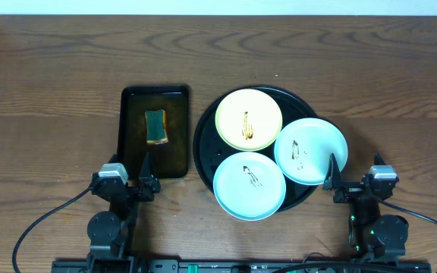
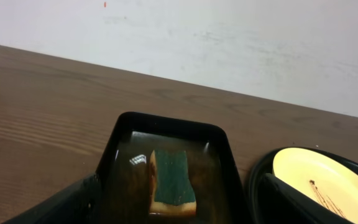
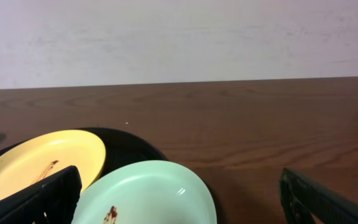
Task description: Clean dirty plates on tray and stack at the side
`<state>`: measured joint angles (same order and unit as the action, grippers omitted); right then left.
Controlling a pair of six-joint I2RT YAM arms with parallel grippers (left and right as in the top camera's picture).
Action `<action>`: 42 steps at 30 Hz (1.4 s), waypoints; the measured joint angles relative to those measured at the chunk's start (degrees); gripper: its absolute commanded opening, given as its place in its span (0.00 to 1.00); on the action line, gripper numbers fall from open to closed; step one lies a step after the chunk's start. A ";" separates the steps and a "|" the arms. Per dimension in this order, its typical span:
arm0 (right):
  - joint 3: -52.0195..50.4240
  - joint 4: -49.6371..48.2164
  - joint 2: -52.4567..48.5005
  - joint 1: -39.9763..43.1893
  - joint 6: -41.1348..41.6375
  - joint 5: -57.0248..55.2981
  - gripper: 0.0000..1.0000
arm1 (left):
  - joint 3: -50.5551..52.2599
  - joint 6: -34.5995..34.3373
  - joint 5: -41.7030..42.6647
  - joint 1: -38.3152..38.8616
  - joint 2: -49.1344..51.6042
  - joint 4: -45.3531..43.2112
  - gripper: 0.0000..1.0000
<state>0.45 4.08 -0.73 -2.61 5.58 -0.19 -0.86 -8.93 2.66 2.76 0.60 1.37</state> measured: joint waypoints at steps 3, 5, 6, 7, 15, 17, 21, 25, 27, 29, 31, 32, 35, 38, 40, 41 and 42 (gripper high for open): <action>0.00 0.00 0.00 0.00 0.00 0.00 0.99 | 0.00 -0.02 0.00 0.00 0.00 0.00 0.80; 0.00 0.00 0.00 0.00 0.00 0.00 0.99 | 0.00 -0.02 -0.02 0.00 0.00 0.00 0.80; 0.00 0.00 0.00 0.00 0.00 0.00 0.99 | 0.00 0.00 -0.02 0.00 0.00 0.00 0.80; 0.00 0.00 0.00 0.00 0.00 0.00 0.99 | 0.00 0.00 0.00 0.00 0.00 0.00 0.80; 0.00 0.00 0.00 0.00 0.00 0.00 0.99 | 0.00 0.00 -0.02 0.00 0.00 0.00 0.80; 0.00 0.00 0.00 0.00 0.02 0.00 0.99 | 0.00 -0.02 0.00 0.00 0.00 0.00 0.80; 0.00 -0.02 0.00 0.00 0.00 0.00 0.99 | 0.00 0.00 -0.02 0.00 0.00 0.00 0.80; 0.00 -0.02 0.00 0.00 0.02 0.15 0.99 | 0.00 -0.02 -0.02 0.00 0.00 0.00 0.80; 0.00 -0.02 0.00 0.00 0.00 0.22 0.99 | 0.00 0.00 0.00 0.00 0.00 0.00 0.80; 0.00 -0.02 0.00 0.00 0.04 0.24 0.99 | 0.00 -0.02 0.00 0.00 0.00 0.00 0.80; 0.00 -0.02 -0.02 0.00 0.28 0.22 0.99 | 0.00 -0.02 0.00 0.00 0.00 0.00 0.80; 0.00 0.00 -0.28 0.00 0.37 0.22 0.99 | 0.00 -0.02 0.00 0.00 0.04 0.02 0.80; 0.24 0.85 -2.05 0.00 1.22 0.22 0.99 | -0.90 -0.02 0.02 0.00 1.40 1.70 0.80; 1.75 2.75 -5.99 0.00 2.80 0.20 0.99 | -3.30 -0.02 -0.02 0.00 5.29 6.32 0.80; 4.26 3.80 -10.38 0.00 3.67 0.15 0.99 | -5.62 -0.02 -0.04 0.00 8.90 8.44 0.80; 5.51 4.48 -12.00 0.00 4.04 0.15 0.99 | -7.37 -0.02 -0.02 0.00 10.88 9.42 0.80; 7.91 5.31 -15.08 0.00 4.55 0.11 0.99 | -9.86 -0.02 -0.04 0.00 13.68 10.67 0.80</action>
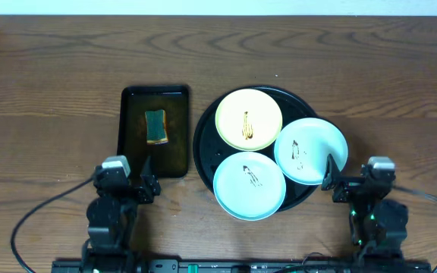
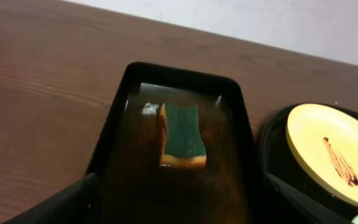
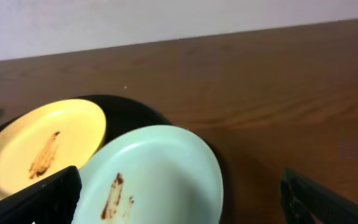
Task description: Clean dirty plates on tray and stack at the side
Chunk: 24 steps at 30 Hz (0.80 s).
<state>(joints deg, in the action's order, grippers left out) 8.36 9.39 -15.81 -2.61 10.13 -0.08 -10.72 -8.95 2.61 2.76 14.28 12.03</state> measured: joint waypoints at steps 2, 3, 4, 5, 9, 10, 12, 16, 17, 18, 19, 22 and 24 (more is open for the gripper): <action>5.16 1.99 -6.56 0.00 0.57 -0.15 0.99 | -4.76 0.00 0.00 0.00 5.20 1.77 0.80; 8.04 3.61 -10.16 0.00 0.83 -0.13 0.99 | -7.08 0.00 0.00 0.00 7.65 3.23 0.80; 9.94 4.74 -12.46 0.00 1.01 -0.13 0.99 | -9.88 0.00 0.00 0.00 10.88 5.03 0.80; 12.96 6.56 -16.37 0.00 1.27 -0.13 0.99 | -12.37 0.02 0.00 0.00 14.10 6.43 0.81; 25.77 16.41 -31.61 0.00 1.66 0.61 0.99 | -23.65 0.02 0.15 0.00 26.62 14.86 0.80; 29.73 20.79 -36.28 0.00 1.70 1.25 0.99 | -26.99 0.02 0.35 0.00 29.94 17.86 0.80; 33.66 24.50 -41.38 0.00 1.81 1.86 0.99 | -33.46 0.00 0.66 0.02 36.00 23.91 0.80; 40.61 29.62 -50.05 0.00 1.75 2.95 0.99 | -42.27 0.00 0.92 0.00 44.26 30.62 0.80; 41.55 29.92 -51.47 0.00 1.70 3.69 0.99 | -43.76 0.00 1.07 0.00 45.88 30.73 0.80; 41.86 30.05 -52.15 0.00 1.70 4.26 0.99 | -44.48 0.00 1.09 0.00 46.97 30.73 0.80; 41.86 30.29 -52.30 0.00 1.64 4.55 0.99 | -44.61 0.00 1.11 0.00 47.54 30.58 0.80; 41.86 31.78 -52.35 0.00 1.64 3.54 0.99 | -44.61 0.02 1.31 0.00 48.76 29.27 0.80; 41.88 32.89 -52.35 0.02 1.81 1.53 0.99 | -44.61 0.02 1.33 0.00 49.05 26.05 0.79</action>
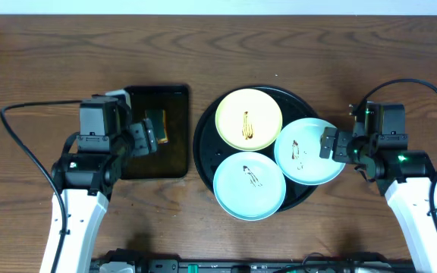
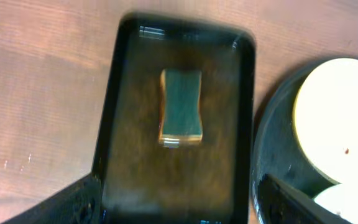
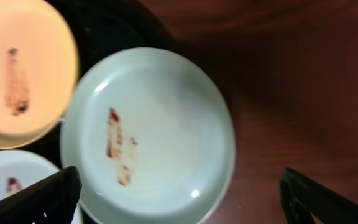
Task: Clean dirty plates on tray and stack at the side
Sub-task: 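Move left gripper down over the sponge on the black tray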
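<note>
Three stained plates lie on the round black tray (image 1: 203,144): a yellow plate (image 1: 249,119) at the back, a pale green plate (image 1: 309,150) at the right and a light blue plate (image 1: 249,184) at the front. A green and yellow sponge (image 2: 181,114) lies in the rectangular black tray (image 2: 107,124) of brownish liquid. My left gripper (image 2: 179,211) hangs open above that tray's near end, short of the sponge. My right gripper (image 3: 179,205) hangs open above the pale green plate (image 3: 148,134), holding nothing.
Both trays sit side by side in the middle of the brown wooden table (image 1: 44,61). Bare wood lies to the left of the rectangular tray and to the right of the round one. Cables trail from both arms toward the near edge.
Both arms have risen from the near table edge and reached forward. The left gripper now looks down on the sponge tray, the right one down on the pale green plate. Nothing else moved.
At first both grippers sat low at the near edge, open, looking level across the table. Then both were tipped slightly higher in the same place. Now they hang open over the sponge tray and the pale green plate; plates and sponge lie where they were.
</note>
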`<state>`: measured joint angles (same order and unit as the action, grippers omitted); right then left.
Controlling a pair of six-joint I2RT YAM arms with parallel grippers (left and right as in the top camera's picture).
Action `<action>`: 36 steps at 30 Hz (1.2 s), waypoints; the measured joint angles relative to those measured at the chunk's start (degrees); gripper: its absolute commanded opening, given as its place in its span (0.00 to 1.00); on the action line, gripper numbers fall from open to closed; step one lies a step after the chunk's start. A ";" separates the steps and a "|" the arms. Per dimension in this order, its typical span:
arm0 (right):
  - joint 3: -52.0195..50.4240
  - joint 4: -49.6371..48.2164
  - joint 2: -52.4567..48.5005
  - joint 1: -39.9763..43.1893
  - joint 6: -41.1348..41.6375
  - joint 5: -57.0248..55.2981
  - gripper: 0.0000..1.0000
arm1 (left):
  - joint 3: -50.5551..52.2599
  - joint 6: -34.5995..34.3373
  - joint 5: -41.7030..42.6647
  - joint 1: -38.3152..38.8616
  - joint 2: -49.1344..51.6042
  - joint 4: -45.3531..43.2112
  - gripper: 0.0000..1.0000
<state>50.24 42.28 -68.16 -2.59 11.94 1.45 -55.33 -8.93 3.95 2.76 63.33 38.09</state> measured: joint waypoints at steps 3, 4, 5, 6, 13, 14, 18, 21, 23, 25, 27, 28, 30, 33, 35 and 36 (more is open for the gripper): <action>0.04 0.20 -0.02 0.42 0.04 -1.46 0.99 | 0.00 0.22 -0.07 0.00 1.03 -7.98 0.77; 0.07 0.07 -0.02 0.81 0.04 -1.53 0.99 | 0.00 0.37 -0.24 0.00 2.38 -10.32 0.77; 0.07 0.07 -0.02 1.07 0.07 -1.66 0.99 | -0.02 0.39 -0.35 0.00 3.30 -11.54 0.76; 0.07 0.04 -0.02 1.40 0.17 -1.95 0.99 | -0.28 0.39 -0.52 0.00 5.97 -13.46 0.76; 0.07 0.07 -0.02 1.46 0.52 -2.36 0.99 | -0.33 0.42 -1.09 0.07 25.44 -19.19 0.73; 0.07 0.04 -0.02 1.46 0.61 -2.36 0.99 | -0.33 0.39 -1.11 0.07 27.56 -19.58 0.72; 0.07 0.07 -0.02 1.46 0.66 -2.36 0.99 | -0.33 0.42 -1.11 0.09 34.84 -20.57 0.69; 0.07 0.07 -0.02 1.46 0.66 -2.38 0.99 | -0.33 0.44 -1.11 0.09 36.06 -20.72 0.67; 0.07 0.07 -0.02 1.46 0.66 -2.36 0.99 | -0.33 0.42 -1.11 0.15 36.35 -20.83 0.66; 0.07 0.07 -0.02 1.46 0.66 -2.36 0.99 | -0.33 0.39 -1.14 0.46 36.35 -20.98 0.66; 0.07 0.07 -0.02 1.46 0.66 -2.36 0.99 | -0.33 0.39 -1.16 1.20 36.35 -21.18 0.65; 0.07 0.07 -0.02 1.46 0.66 -2.36 0.99 | -0.33 0.42 -1.20 1.79 36.35 -21.27 0.65; 0.07 0.07 -0.02 1.46 0.66 -2.36 0.99 | -0.33 0.39 -2.01 3.04 36.35 -21.38 0.65; 0.07 0.11 -0.02 1.46 0.66 -2.36 0.99 | -0.33 0.39 -4.07 4.61 36.35 -21.33 0.64; 0.07 0.13 -0.02 1.46 0.66 -2.36 0.99 | -0.33 0.39 -5.25 5.11 36.35 -21.31 0.62; 0.07 0.13 -0.02 1.46 0.66 -2.36 0.99 | -0.33 0.42 -5.64 5.16 36.35 -21.31 0.61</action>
<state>50.30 42.41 -68.18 -1.13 12.60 -0.91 -55.66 -8.51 -1.69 7.92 99.68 16.78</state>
